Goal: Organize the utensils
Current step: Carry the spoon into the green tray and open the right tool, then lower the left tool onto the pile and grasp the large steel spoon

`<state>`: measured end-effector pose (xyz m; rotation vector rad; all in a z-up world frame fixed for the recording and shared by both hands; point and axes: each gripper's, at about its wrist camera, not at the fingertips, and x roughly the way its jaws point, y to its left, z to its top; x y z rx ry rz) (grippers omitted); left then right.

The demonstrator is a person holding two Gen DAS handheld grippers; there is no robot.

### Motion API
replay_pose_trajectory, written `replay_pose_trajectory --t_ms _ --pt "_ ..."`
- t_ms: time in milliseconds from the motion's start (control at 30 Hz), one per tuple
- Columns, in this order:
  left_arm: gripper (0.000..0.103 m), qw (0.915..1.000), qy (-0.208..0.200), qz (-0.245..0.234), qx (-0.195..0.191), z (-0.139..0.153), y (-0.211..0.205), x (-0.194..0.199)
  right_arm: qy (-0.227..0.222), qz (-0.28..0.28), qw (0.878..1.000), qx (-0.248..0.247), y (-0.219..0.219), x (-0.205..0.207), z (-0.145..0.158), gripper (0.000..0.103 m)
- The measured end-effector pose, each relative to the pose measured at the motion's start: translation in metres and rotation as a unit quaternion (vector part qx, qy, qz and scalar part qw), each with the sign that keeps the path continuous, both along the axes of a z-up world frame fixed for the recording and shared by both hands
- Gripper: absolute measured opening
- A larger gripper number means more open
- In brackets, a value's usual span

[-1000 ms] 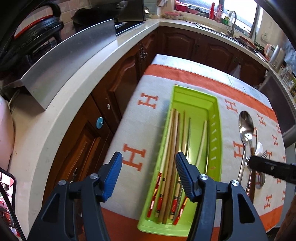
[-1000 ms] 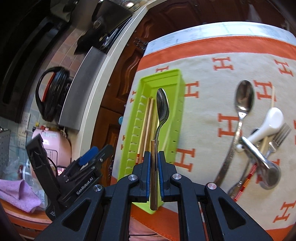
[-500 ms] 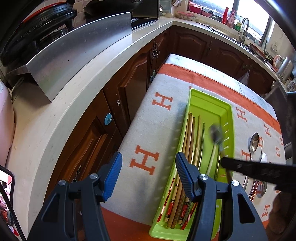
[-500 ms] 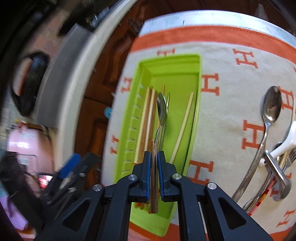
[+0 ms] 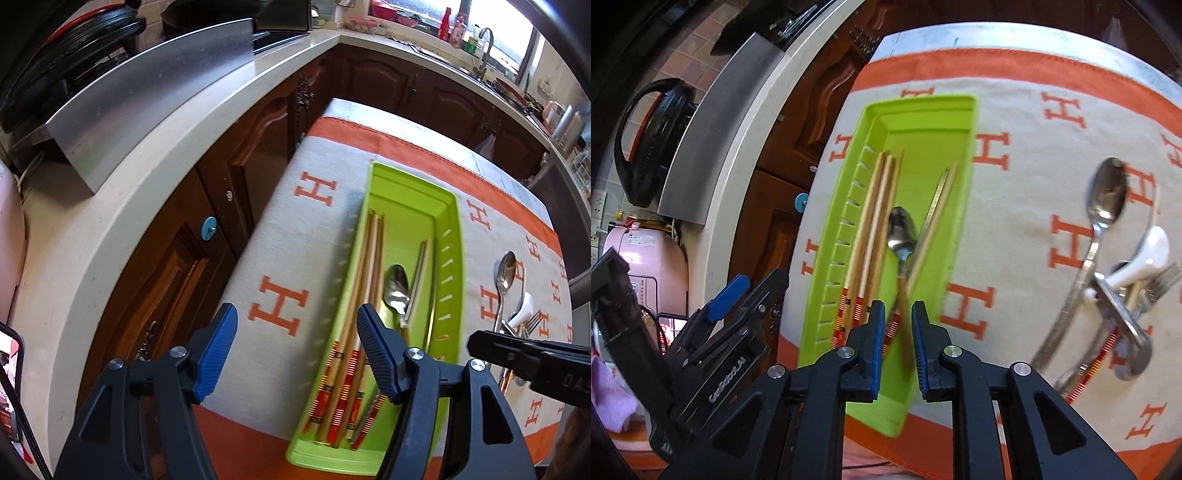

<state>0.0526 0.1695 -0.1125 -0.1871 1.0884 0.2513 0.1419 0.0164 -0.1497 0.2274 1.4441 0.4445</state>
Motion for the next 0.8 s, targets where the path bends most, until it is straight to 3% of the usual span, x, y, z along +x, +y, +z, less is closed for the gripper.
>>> replay_pose_trajectory --t_ms 233,500,800 --pt "0.073 0.9996 -0.002 -0.028 0.009 0.002 -0.035 0.003 -0.023 -0.025 0.999 -0.009 -0.049 -0.017 0.014 0.019" --pt "0.075 0.9968 -0.006 -0.079 0.011 0.007 -0.096 0.012 -0.052 -0.098 0.993 -0.027 -0.126 -0.024 0.015 0.026" --pt "0.075 0.9884 0.013 -0.144 -0.046 -0.001 -0.156 0.041 -0.057 -0.162 0.985 -0.033 -0.206 -0.018 0.008 0.026"
